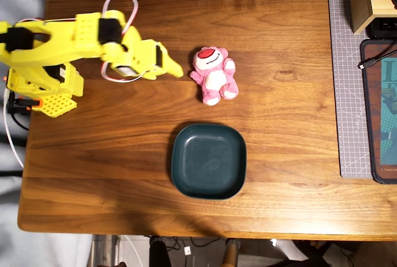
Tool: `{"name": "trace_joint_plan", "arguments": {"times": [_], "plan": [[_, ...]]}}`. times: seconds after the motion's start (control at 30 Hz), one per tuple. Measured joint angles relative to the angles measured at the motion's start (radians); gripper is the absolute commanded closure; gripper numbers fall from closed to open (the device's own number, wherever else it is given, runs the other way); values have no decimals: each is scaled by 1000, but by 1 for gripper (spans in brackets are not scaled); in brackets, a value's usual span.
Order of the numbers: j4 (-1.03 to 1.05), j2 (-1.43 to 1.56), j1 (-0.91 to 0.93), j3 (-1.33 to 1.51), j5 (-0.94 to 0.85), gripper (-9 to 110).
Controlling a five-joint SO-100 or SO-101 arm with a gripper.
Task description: Grasp a strawberry bear and put it in the bin.
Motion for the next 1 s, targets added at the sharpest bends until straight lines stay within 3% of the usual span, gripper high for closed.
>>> {"name": "trace_joint_plan", "arguments": {"times": [0.33,0.63,1.0], "plan": [[86,-275,67,-293,38,71],[149,-505,21,-612,41,61],[175,-664,23,-733,41,56]]}}
